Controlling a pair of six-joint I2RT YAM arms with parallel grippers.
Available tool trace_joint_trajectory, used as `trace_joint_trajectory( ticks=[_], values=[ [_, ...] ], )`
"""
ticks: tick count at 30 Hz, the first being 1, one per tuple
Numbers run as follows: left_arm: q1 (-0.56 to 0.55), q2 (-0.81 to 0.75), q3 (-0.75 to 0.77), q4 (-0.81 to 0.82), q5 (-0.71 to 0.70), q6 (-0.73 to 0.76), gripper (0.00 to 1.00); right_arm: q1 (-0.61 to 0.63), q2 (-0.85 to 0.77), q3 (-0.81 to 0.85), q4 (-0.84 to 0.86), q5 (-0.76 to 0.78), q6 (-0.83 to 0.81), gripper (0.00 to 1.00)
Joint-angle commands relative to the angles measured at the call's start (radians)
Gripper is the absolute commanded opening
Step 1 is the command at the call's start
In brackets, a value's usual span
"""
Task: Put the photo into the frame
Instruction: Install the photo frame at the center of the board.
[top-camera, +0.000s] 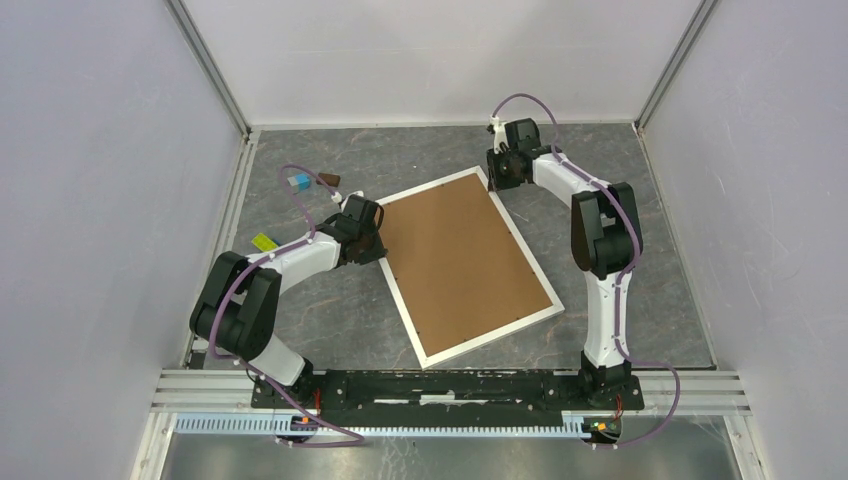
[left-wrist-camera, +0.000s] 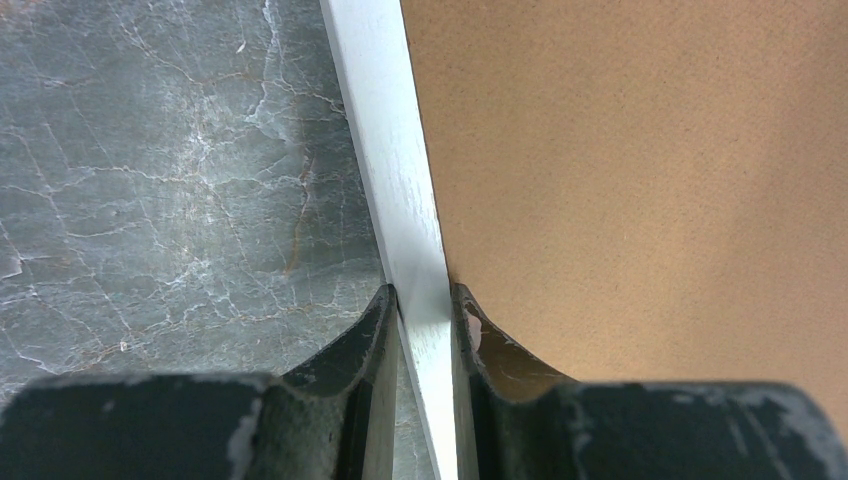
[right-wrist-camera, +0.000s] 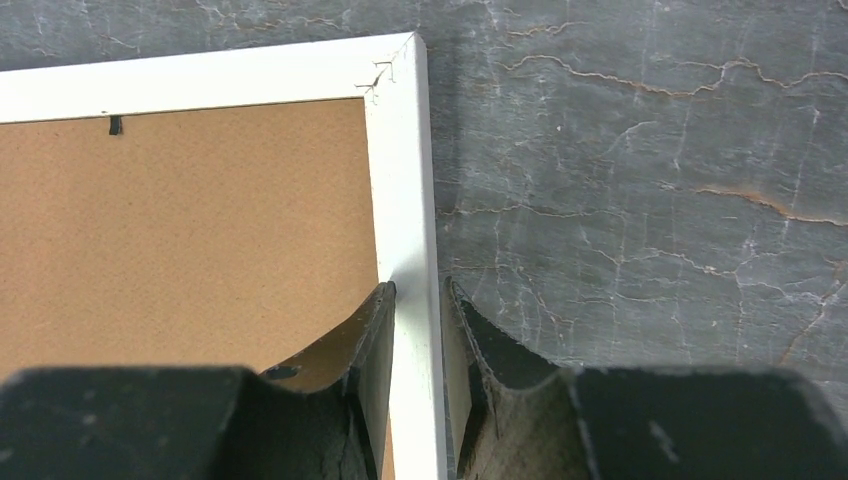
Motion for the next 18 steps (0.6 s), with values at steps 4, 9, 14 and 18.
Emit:
trace_joint_trajectory(
  ticks=[4,9,14,18],
  values=[
    [-0.006,0.048,-0.020,-0.007,0.029,0.046,0.02,0.017,0.005,-0.009,-0.001,-0.005,-0.010,0.30],
    [-0.006,0.051,-0.020,-0.006,0.030,0.047,0.02,0.029,-0.012,-0.044,-0.001,0.010,-0.013,0.30],
    [-0.005,0.048,-0.021,-0.005,0.029,0.046,0.02,0.041,-0.054,-0.116,0.037,0.016,-0.006,0.30],
    [-0.005,0.048,-0.021,-0.005,0.029,0.046,0.02,0.055,-0.045,-0.117,0.039,0.023,-0.006,0.30]
  ],
)
